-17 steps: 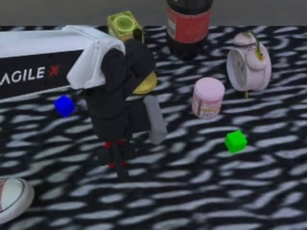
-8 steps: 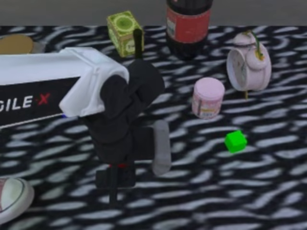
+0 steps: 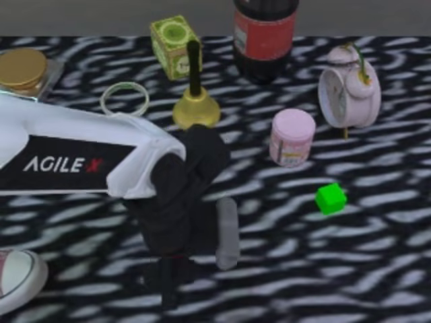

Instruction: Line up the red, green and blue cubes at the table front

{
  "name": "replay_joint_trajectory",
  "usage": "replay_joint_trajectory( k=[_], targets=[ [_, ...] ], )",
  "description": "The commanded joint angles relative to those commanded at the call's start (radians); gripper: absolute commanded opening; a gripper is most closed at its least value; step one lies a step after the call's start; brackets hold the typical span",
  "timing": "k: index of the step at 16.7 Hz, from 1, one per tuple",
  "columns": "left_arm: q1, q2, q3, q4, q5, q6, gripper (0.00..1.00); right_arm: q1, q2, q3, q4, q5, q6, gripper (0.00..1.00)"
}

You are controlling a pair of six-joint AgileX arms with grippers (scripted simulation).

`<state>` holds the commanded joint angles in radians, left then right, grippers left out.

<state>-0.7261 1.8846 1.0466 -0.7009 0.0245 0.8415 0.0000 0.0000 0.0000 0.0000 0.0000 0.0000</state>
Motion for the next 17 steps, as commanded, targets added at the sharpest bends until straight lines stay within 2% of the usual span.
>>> replay_joint_trajectory(
  k=[5,17],
  targets=[
    [-0.001,0.009,-0.008,0.013,0.0,0.001,0.0,0.0,0.0,0.0,0.0,0.0,0.0,1.0],
    [-0.001,0.009,-0.008,0.013,0.0,0.001,0.9,0.0,0.0,0.0,0.0,0.0,0.0,1.0]
  ],
)
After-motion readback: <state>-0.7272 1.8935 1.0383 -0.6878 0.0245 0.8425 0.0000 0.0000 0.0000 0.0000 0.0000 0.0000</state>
